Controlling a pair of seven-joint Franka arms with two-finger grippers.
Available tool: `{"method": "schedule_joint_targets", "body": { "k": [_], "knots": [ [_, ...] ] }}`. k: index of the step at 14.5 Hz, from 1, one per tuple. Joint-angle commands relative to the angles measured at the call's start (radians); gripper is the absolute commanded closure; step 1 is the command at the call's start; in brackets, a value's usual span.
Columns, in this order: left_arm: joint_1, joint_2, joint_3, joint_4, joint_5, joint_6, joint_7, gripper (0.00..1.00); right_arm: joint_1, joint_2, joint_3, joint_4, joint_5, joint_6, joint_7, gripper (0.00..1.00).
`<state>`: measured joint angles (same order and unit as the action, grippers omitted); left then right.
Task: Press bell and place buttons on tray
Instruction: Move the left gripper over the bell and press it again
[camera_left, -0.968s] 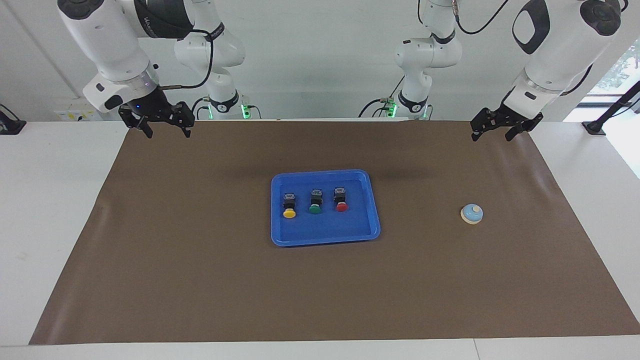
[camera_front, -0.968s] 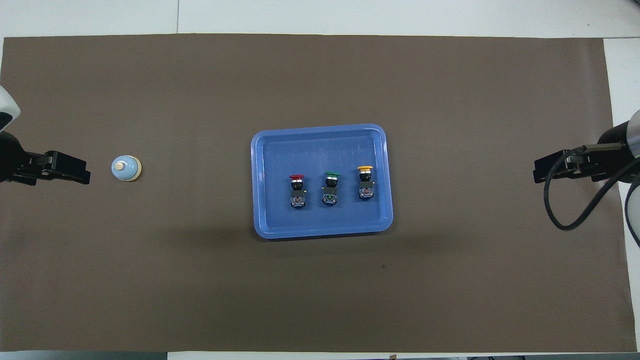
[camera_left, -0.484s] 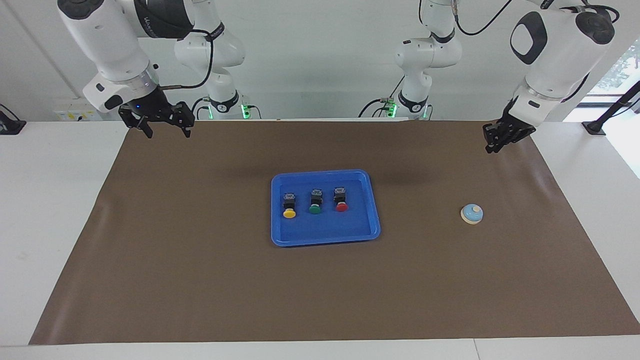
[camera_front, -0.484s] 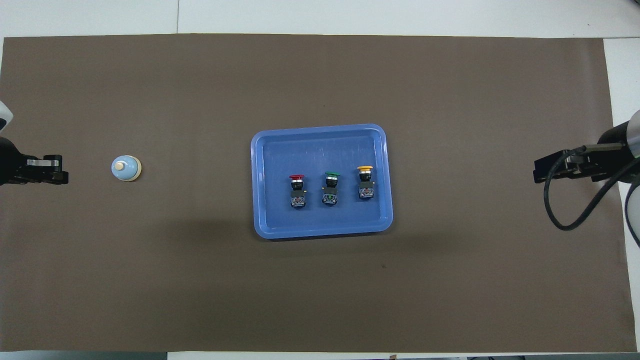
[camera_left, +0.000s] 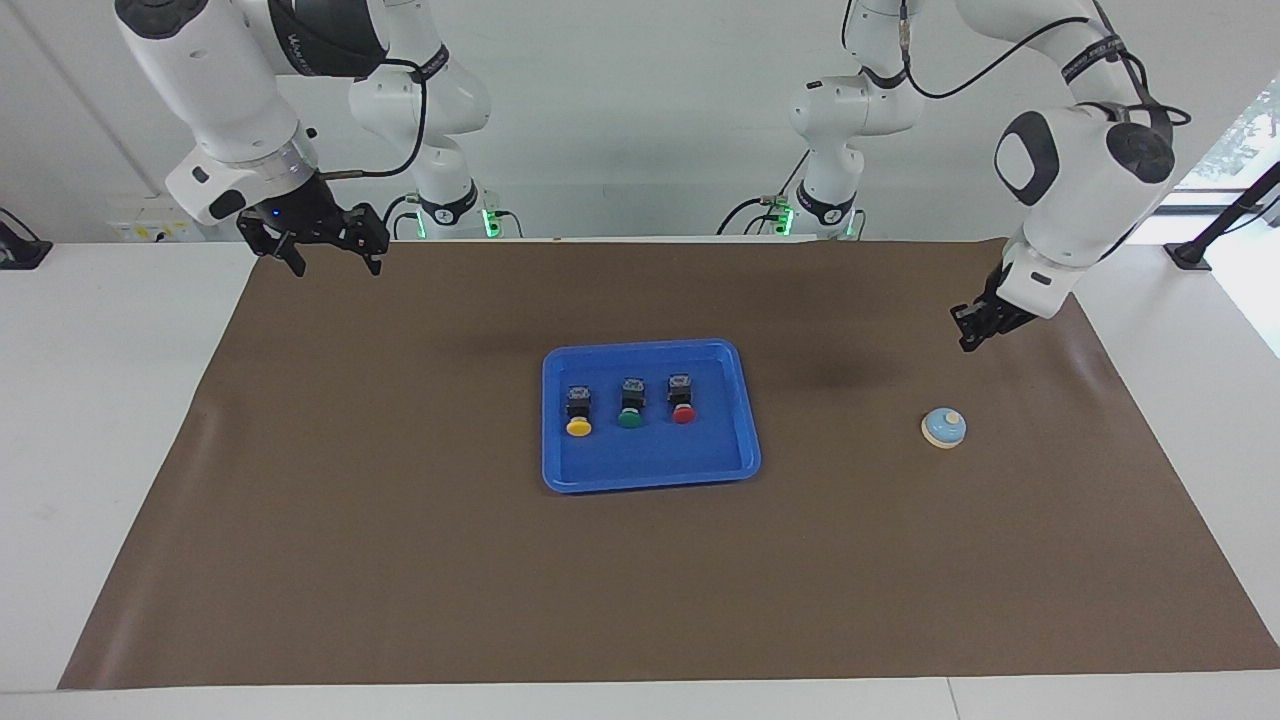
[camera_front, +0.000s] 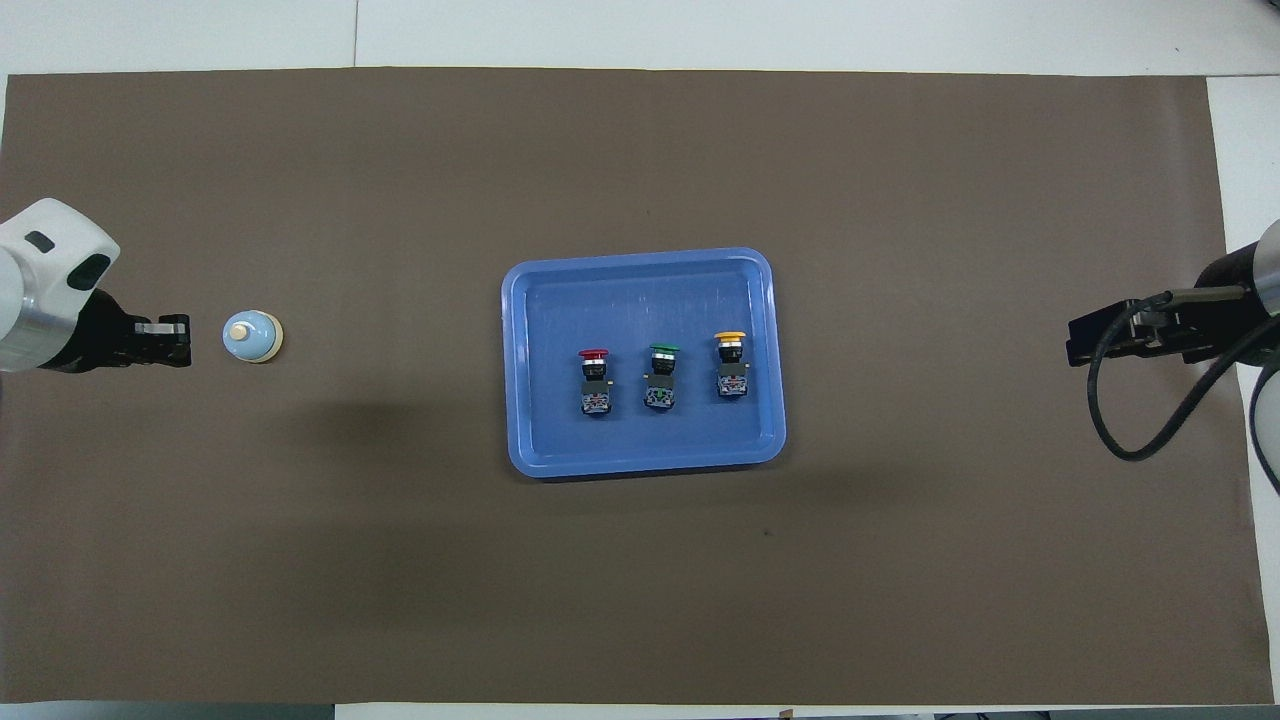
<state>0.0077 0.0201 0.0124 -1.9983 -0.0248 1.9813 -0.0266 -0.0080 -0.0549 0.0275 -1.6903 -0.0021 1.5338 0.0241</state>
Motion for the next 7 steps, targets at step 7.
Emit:
{"method": "schedule_joint_targets", "body": {
  "k": [7],
  "knots": [
    [0.026, 0.138, 0.000, -0.085, 0.055, 0.302, 0.031, 1.00, -0.017, -0.005, 0.009, 0.000, 0.019, -0.014, -0.012, 0.00]
  ]
}}
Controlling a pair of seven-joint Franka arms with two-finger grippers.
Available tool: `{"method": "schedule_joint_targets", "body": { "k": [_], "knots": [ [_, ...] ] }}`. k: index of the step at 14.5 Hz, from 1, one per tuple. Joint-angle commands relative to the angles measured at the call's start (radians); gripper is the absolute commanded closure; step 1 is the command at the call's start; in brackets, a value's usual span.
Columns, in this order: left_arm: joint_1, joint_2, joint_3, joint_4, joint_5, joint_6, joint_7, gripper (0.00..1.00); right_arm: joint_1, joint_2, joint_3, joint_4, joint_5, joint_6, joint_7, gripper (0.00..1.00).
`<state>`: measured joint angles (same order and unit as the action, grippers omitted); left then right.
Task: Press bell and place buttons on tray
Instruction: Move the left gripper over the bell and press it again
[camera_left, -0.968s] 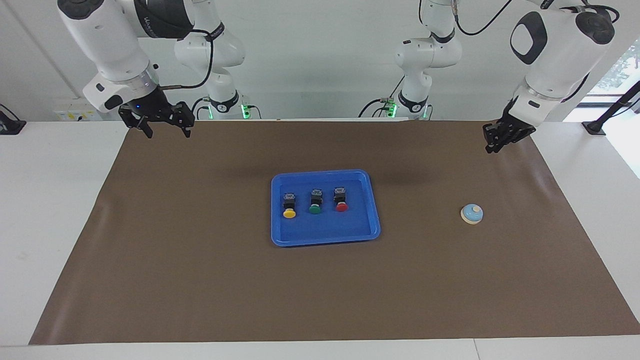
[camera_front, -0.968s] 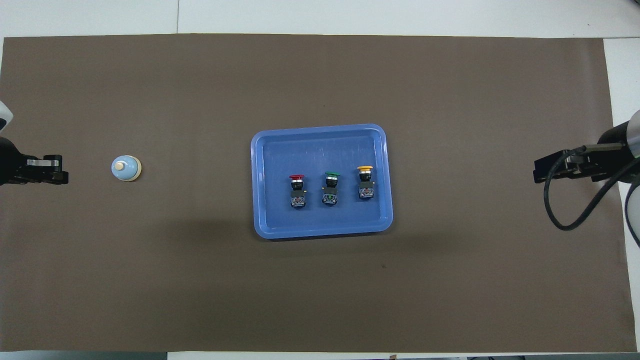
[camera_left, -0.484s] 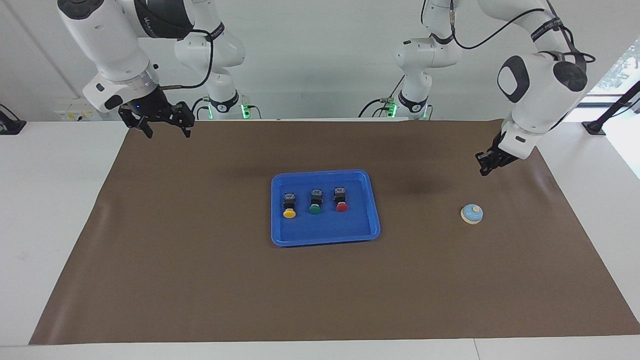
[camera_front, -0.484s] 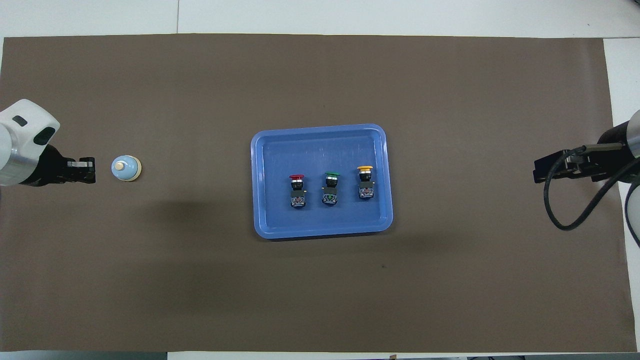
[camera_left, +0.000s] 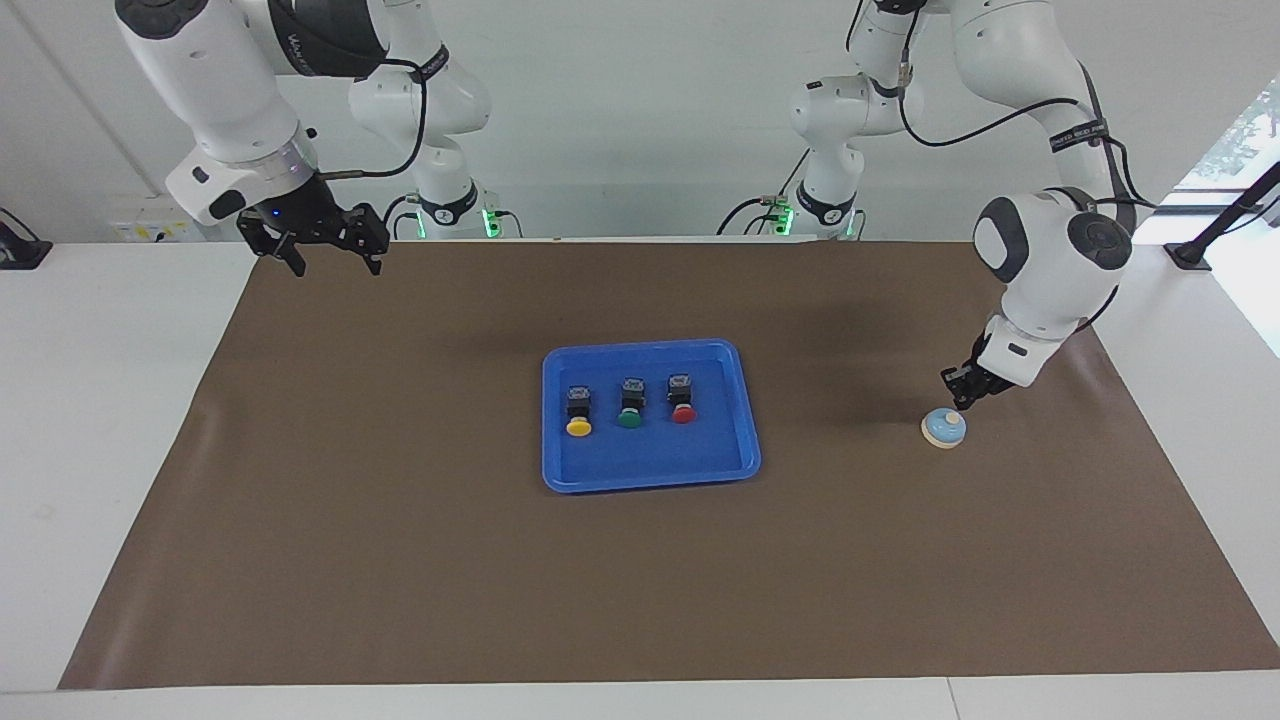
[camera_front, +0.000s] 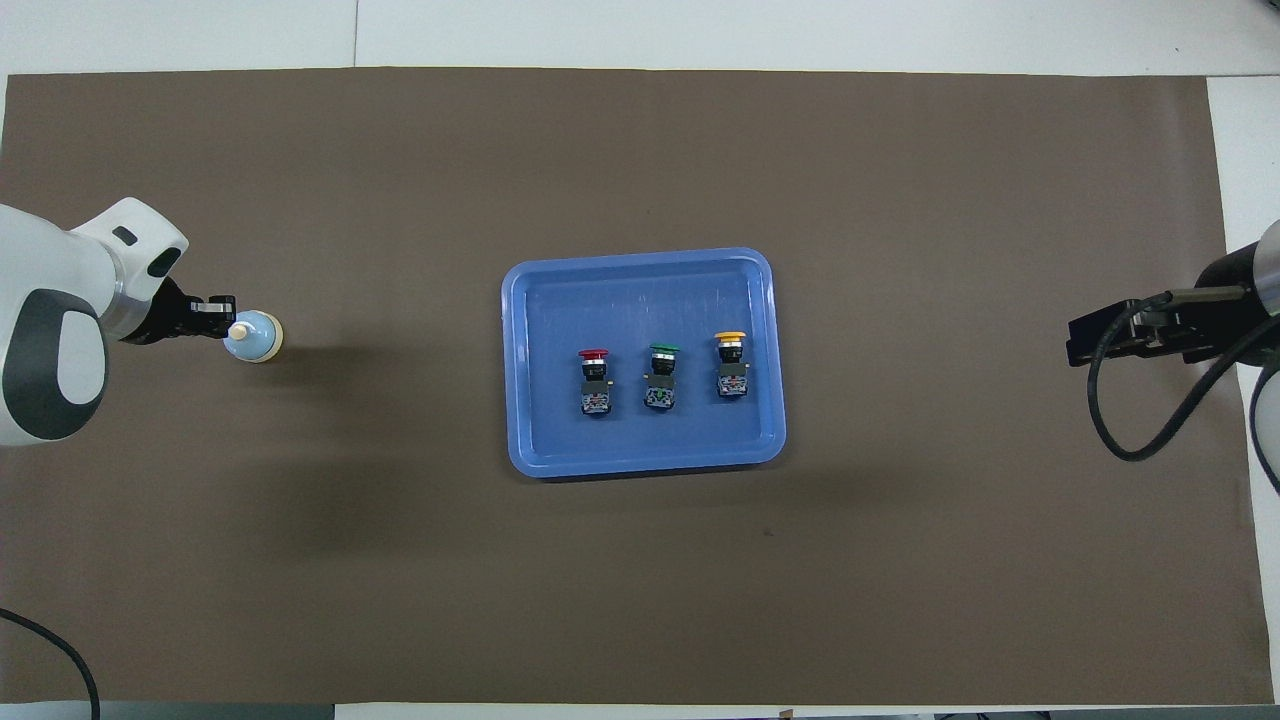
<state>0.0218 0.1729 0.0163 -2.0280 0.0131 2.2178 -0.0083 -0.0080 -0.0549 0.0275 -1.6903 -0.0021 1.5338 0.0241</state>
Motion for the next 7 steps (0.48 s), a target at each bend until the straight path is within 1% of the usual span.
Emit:
{"method": "schedule_joint_targets", "body": {
  "k": [1, 5, 7],
  "knots": [
    [0.013, -0.015, -0.004, -0.075, 0.016, 0.098, 0.013, 1.00, -0.017, -0.005, 0.009, 0.001, 0.019, -0.014, -0.012, 0.00],
    [0.009, 0.011, -0.006, -0.109, 0.016, 0.164, 0.007, 1.00, -0.017, -0.005, 0.009, 0.001, 0.019, -0.014, -0.012, 0.00],
    [0.010, 0.013, -0.006, -0.110, 0.018, 0.166, 0.007, 1.00, -0.017, -0.005, 0.009, 0.001, 0.019, -0.014, -0.012, 0.00]
  ]
}}
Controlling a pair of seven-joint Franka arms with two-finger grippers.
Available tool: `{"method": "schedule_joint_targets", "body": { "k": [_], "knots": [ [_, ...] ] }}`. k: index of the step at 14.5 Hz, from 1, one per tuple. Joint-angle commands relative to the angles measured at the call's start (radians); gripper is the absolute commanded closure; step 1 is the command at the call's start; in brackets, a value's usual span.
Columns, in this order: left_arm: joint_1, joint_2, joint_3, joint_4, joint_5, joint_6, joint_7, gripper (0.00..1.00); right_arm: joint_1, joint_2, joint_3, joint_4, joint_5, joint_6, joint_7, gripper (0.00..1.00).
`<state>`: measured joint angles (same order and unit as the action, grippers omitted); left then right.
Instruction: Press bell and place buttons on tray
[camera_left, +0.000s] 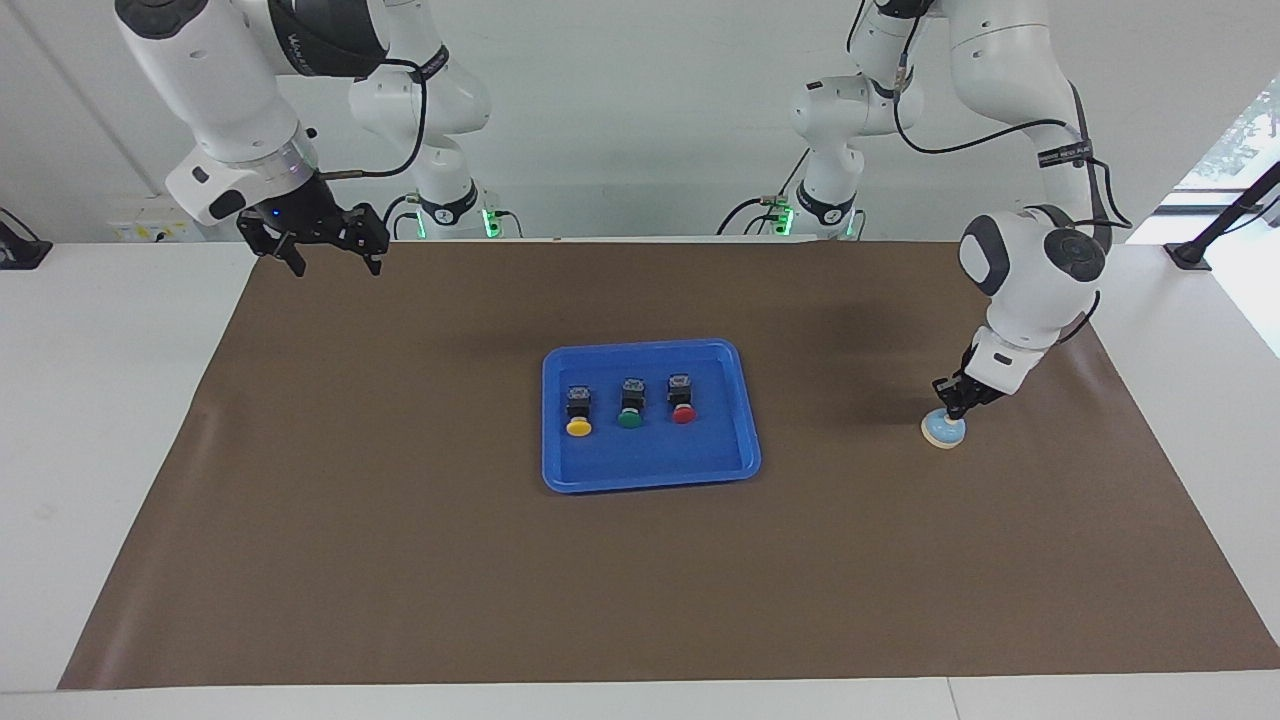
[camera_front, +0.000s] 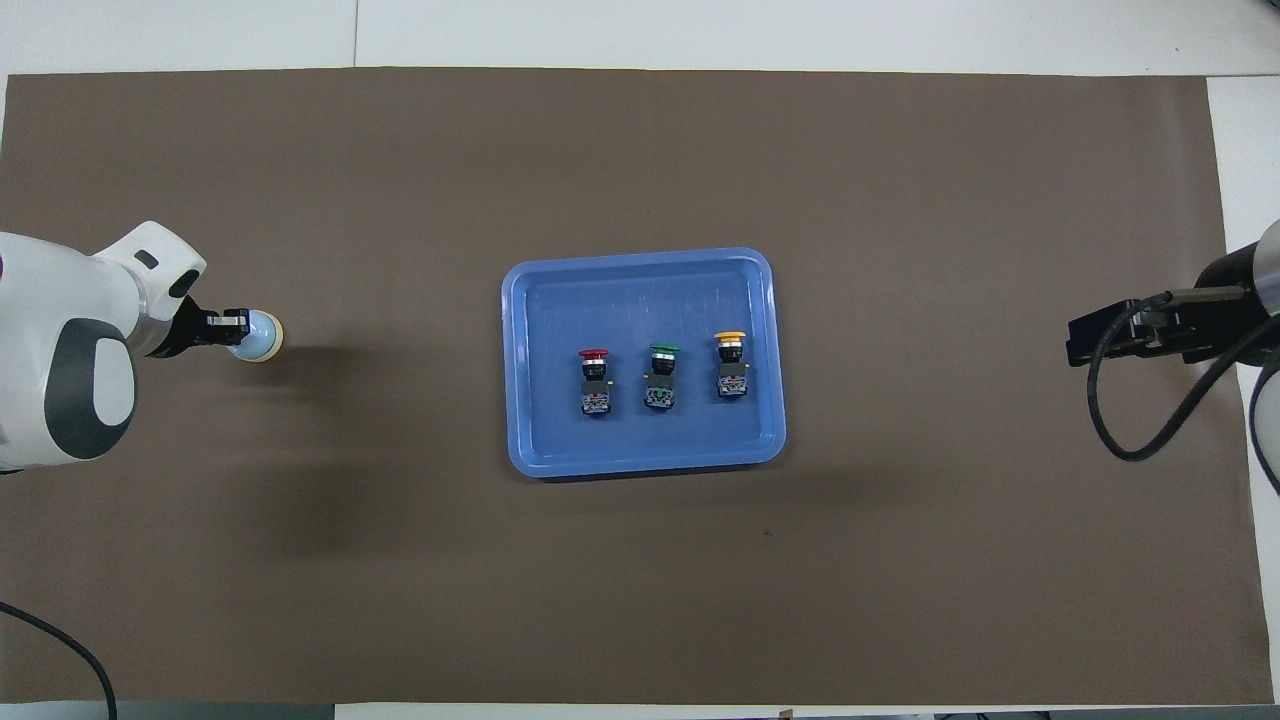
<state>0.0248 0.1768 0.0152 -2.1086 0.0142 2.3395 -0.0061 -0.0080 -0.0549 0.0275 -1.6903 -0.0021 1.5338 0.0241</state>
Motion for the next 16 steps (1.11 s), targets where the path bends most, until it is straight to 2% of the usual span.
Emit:
{"method": "schedule_joint_targets", "body": {
  "k": [1, 5, 9, 12, 14, 15, 16],
  "knots": [
    [0.007, 0.007, -0.004, -0.033, 0.016, 0.046, 0.006, 1.00, -0.017, -0.005, 0.009, 0.001, 0.019, -0.014, -0.012, 0.00],
    [0.007, 0.009, -0.003, 0.011, 0.015, -0.006, 0.008, 1.00, -0.017, -0.005, 0.009, 0.001, 0.019, -0.014, -0.012, 0.00],
    [0.000, -0.006, -0.006, 0.197, 0.015, -0.291, 0.006, 1.00, -0.017, -0.005, 0.009, 0.001, 0.019, -0.014, -0.012, 0.00],
    [-0.011, -0.039, -0.014, 0.269, 0.015, -0.435, 0.009, 1.00, -0.017, -0.005, 0.009, 0.001, 0.019, -0.014, -0.012, 0.00],
    [-0.023, -0.075, -0.014, 0.304, 0.009, -0.512, 0.009, 0.66, -0.017, -0.005, 0.009, 0.001, 0.019, -0.014, -0.012, 0.00],
    [-0.025, -0.106, -0.017, 0.308, 0.007, -0.538, 0.003, 0.40, -0.017, -0.005, 0.009, 0.001, 0.019, -0.014, -0.012, 0.00],
    [-0.026, -0.132, -0.017, 0.306, 0.007, -0.555, 0.000, 0.05, -0.017, -0.005, 0.009, 0.001, 0.019, -0.014, -0.012, 0.00]
  ]
}}
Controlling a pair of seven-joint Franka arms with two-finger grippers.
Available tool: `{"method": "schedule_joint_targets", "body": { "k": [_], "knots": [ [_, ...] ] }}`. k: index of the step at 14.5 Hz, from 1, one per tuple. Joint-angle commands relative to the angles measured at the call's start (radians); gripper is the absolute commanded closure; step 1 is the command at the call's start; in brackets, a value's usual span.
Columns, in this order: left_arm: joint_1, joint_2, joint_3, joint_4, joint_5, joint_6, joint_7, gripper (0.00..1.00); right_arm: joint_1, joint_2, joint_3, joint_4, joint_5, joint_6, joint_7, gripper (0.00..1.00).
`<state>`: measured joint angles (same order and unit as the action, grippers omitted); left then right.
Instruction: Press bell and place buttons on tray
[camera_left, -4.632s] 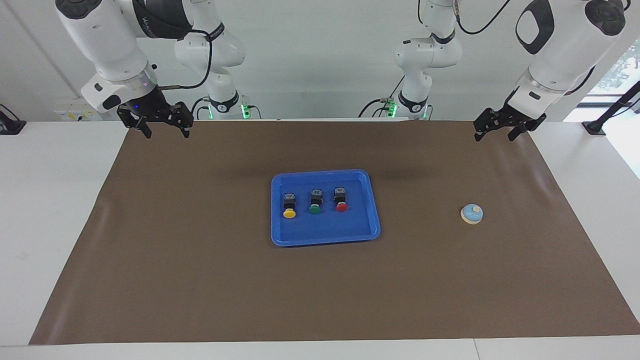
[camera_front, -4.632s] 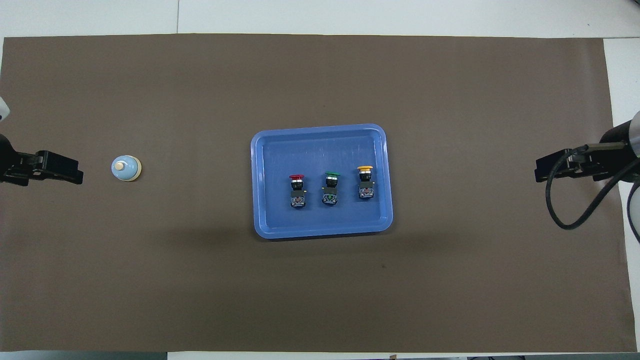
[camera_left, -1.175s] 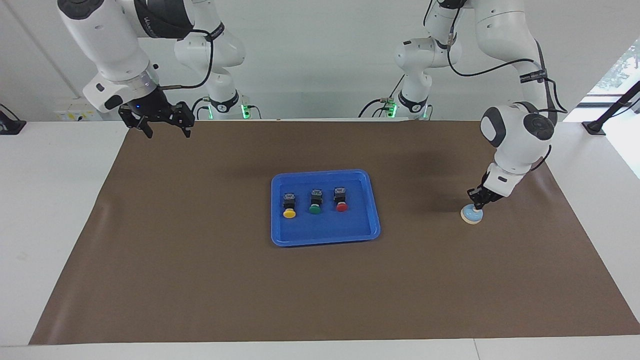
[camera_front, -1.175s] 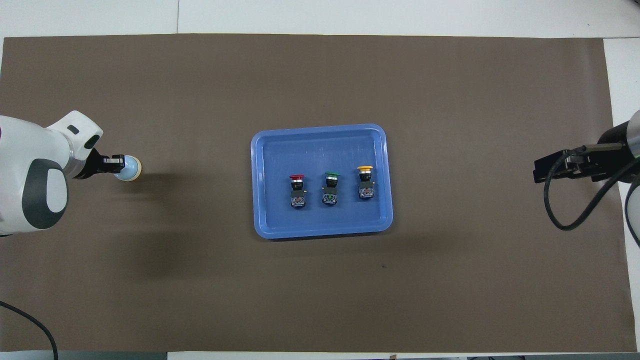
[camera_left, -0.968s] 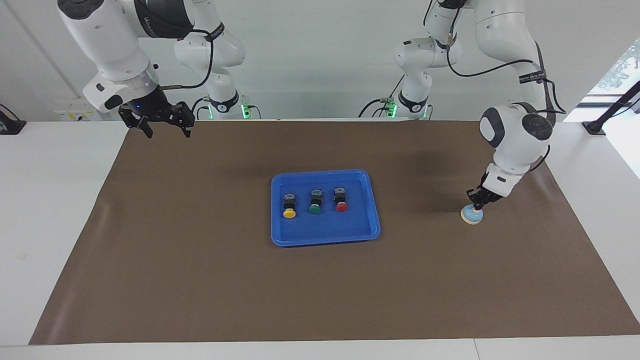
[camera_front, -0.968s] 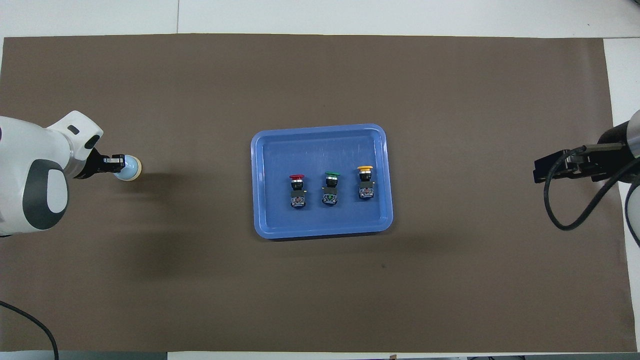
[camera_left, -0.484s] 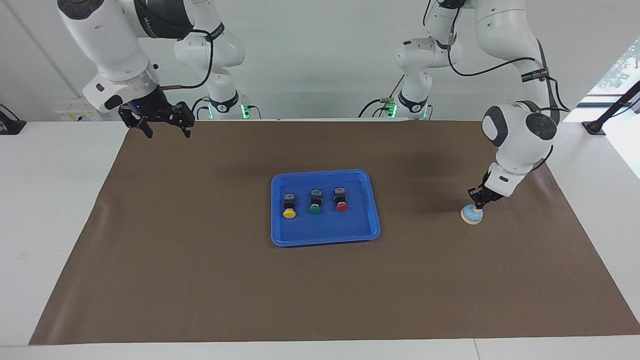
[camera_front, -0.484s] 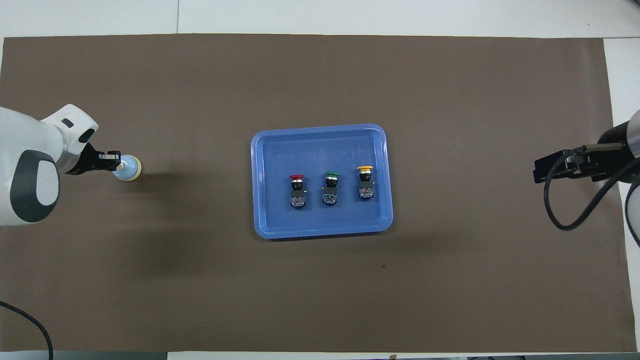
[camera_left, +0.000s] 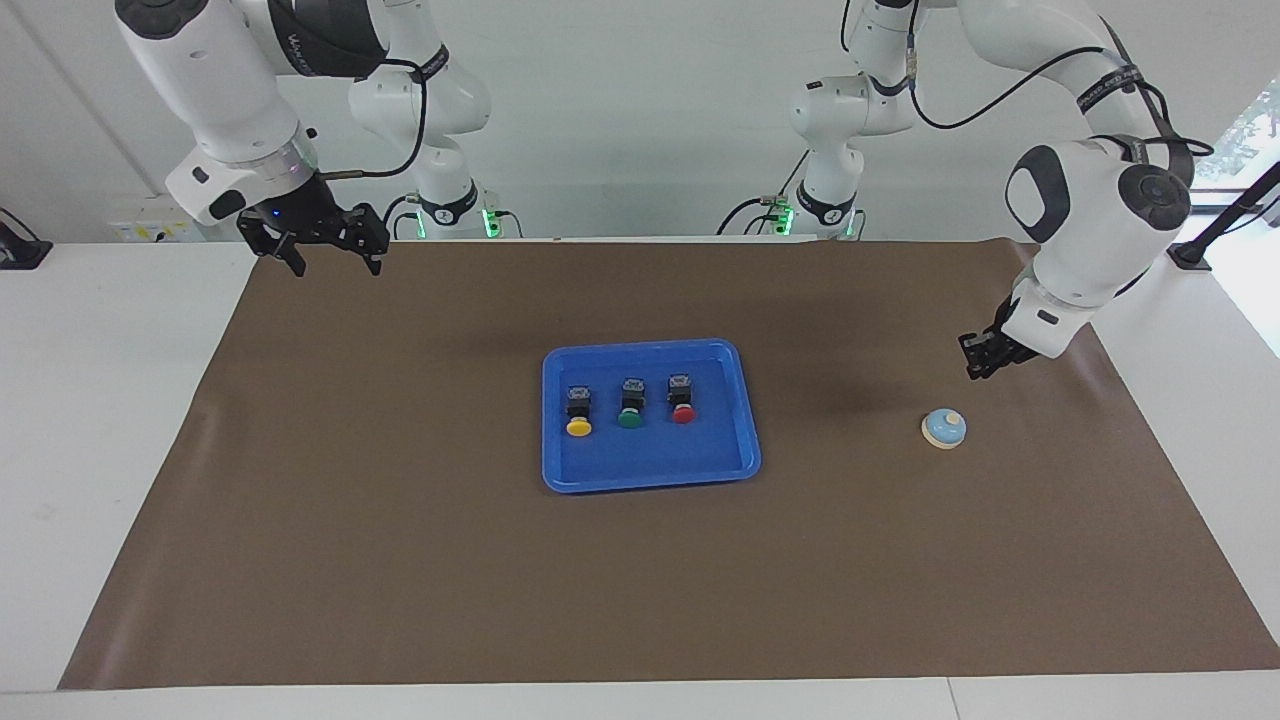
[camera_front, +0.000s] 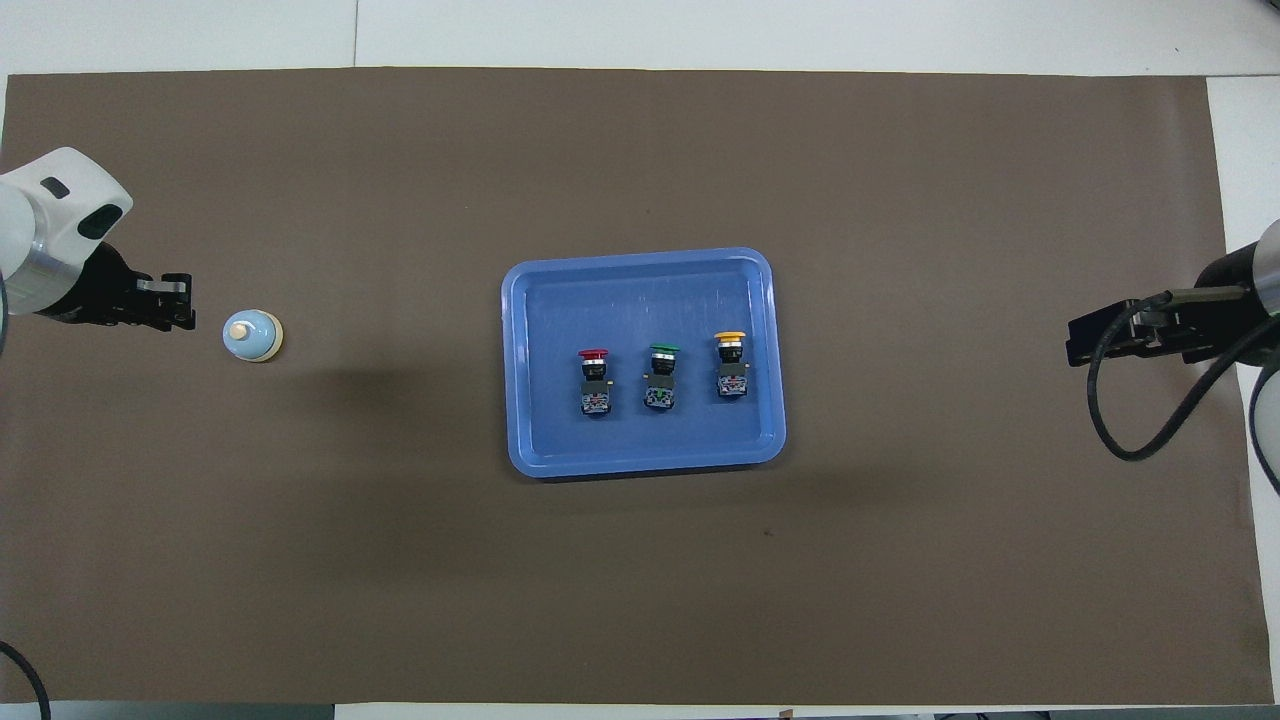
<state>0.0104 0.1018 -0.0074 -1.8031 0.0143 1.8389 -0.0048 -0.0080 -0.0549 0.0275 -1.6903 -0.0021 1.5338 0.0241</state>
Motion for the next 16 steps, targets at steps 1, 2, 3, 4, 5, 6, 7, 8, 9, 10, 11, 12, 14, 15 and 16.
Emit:
{"method": "schedule_joint_targets", "body": {
  "k": [1, 2, 3, 4, 5, 6, 7, 8, 9, 10, 11, 12, 14, 15, 16],
  "knots": [
    [-0.024, -0.085, 0.009, 0.001, 0.006, -0.084, -0.001, 0.00, -0.017, -0.005, 0.009, 0.001, 0.019, -0.014, -0.012, 0.00],
    [-0.024, -0.111, 0.006, 0.001, 0.006, -0.105, 0.000, 0.00, -0.017, -0.005, 0.009, 0.001, 0.019, -0.014, -0.012, 0.00],
    [-0.026, -0.128, 0.006, 0.001, 0.006, -0.122, 0.000, 0.00, -0.017, -0.005, 0.009, 0.001, 0.019, -0.014, -0.012, 0.00],
    [-0.027, -0.137, 0.006, 0.002, 0.006, -0.139, -0.001, 0.00, -0.017, -0.005, 0.009, 0.001, 0.019, -0.014, -0.012, 0.00],
    [-0.030, -0.139, 0.001, 0.002, 0.006, -0.148, -0.001, 0.00, -0.017, -0.005, 0.009, 0.001, 0.019, -0.014, -0.012, 0.00],
    [-0.032, -0.140, -0.002, 0.001, 0.006, -0.147, -0.001, 0.00, -0.017, -0.005, 0.009, 0.001, 0.019, -0.014, -0.012, 0.00],
    [-0.032, -0.140, -0.003, -0.002, 0.006, -0.141, 0.000, 0.00, -0.017, -0.005, 0.009, 0.001, 0.019, -0.014, -0.012, 0.00],
    [-0.032, -0.142, -0.003, -0.002, 0.006, -0.138, 0.000, 0.00, -0.017, -0.005, 0.009, 0.001, 0.019, -0.014, -0.012, 0.00],
    [-0.032, -0.140, -0.003, -0.002, 0.006, -0.138, -0.001, 0.00, -0.017, -0.005, 0.009, 0.001, 0.019, -0.014, -0.012, 0.00],
    [-0.032, -0.142, -0.002, -0.002, 0.006, -0.145, -0.001, 0.00, -0.017, -0.005, 0.009, 0.001, 0.019, -0.014, -0.012, 0.00],
    [-0.030, -0.145, -0.003, -0.004, 0.004, -0.142, 0.000, 0.00, -0.017, -0.005, 0.009, 0.001, 0.019, -0.014, -0.012, 0.00],
    [-0.023, -0.145, -0.002, -0.002, -0.003, -0.144, 0.002, 0.00, -0.017, -0.005, 0.009, 0.000, 0.019, -0.014, -0.012, 0.00],
    [-0.026, -0.143, 0.000, 0.002, -0.020, -0.144, 0.002, 0.00, -0.017, -0.005, 0.009, 0.001, 0.019, -0.014, -0.012, 0.00],
    [-0.029, -0.143, 0.001, 0.002, -0.019, -0.147, 0.005, 0.00, -0.017, -0.005, 0.009, 0.000, 0.019, -0.014, -0.012, 0.00],
    [-0.032, -0.143, 0.000, 0.002, -0.011, -0.150, 0.006, 0.00, -0.017, -0.005, 0.009, 0.001, 0.019, -0.014, -0.012, 0.00]
  ]
}}
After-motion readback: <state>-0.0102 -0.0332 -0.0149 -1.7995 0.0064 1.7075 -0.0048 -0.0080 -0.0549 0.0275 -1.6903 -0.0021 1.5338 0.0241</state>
